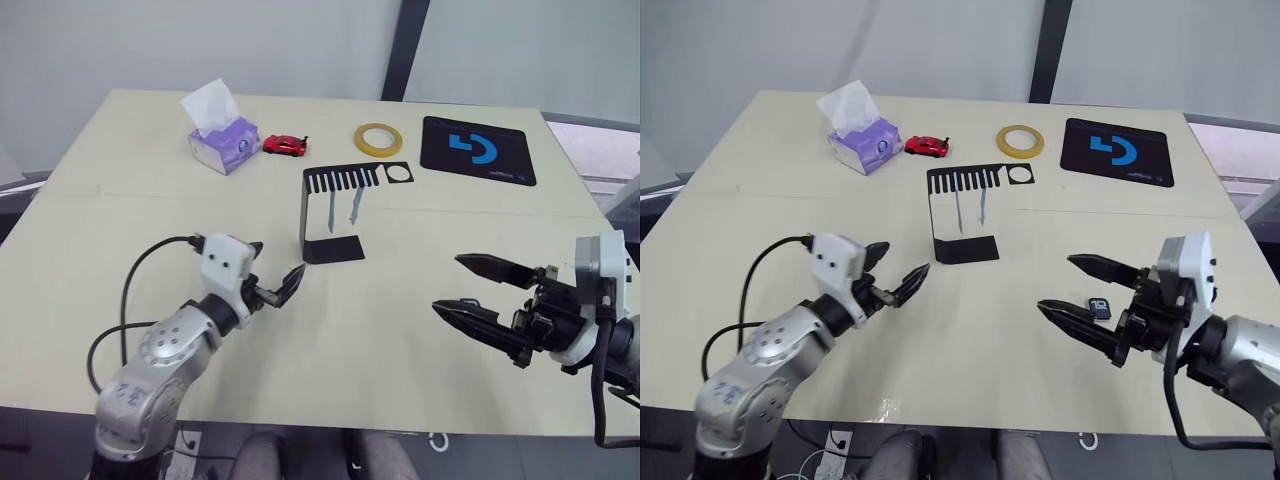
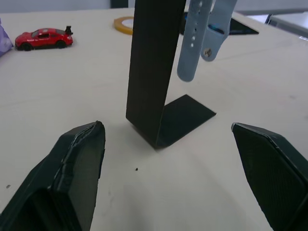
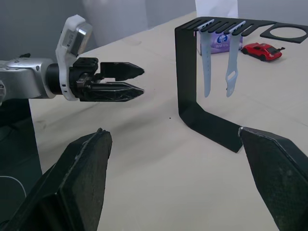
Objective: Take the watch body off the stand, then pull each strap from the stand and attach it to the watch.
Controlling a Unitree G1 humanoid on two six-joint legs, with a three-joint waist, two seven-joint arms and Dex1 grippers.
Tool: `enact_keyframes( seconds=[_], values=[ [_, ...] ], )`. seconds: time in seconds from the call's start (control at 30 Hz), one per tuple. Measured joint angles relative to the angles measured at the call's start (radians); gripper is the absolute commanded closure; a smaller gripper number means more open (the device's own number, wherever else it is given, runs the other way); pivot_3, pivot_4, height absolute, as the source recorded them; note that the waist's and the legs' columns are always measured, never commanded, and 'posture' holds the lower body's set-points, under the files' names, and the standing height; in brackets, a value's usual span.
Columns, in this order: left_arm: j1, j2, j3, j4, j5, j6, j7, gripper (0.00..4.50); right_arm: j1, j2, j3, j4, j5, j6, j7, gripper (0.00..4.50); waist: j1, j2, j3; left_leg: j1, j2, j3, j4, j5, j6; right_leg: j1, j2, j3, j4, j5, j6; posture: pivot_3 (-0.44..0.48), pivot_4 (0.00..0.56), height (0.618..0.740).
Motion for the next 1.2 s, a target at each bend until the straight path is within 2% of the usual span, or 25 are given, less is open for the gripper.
enact_keyframes(
  seconds=[0.43, 0.73, 1.2],
  values=[
    [-0.133, -0.087, -0.060, 0.177, 0.128, -0.023, 0.021, 0.00, 0.034, 0.010, 0.018, -0.061, 0.018, -0.005, -0.080, 0.02, 0.001, 0.000, 0.000, -0.001, 0.000, -0.001, 0.002, 0.000, 0.000, 0.000, -0.001, -0.002, 0.001, 0.000, 0.000, 0.000, 0.150, 0.738],
    [-0.245, -0.137, -0.078, 0.321, 0.194, -0.102, 0.016, 0.00, 0.032, 0.027, 0.050, -0.083, 0.015, -0.024, -0.125, 0.02, 0.001, 0.000, 0.000, -0.001, 0.000, -0.002, 0.002, 0.000, 0.000, 0.000, -0.001, -0.002, 0.001, 0.000, 0.000, 0.000, 0.150, 0.738],
    [-0.304, -0.189, -0.097, 0.445, 0.301, -0.210, 0.011, 0.00, 0.006, 0.035, 0.097, -0.083, -0.019, -0.048, -0.153, 0.02, 0.003, -0.001, 0.000, -0.001, -0.001, -0.002, 0.002, 0.000, 0.000, 0.000, -0.002, -0.003, 0.001, 0.000, 0.000, 0.000, 0.150, 0.738]
  ],
)
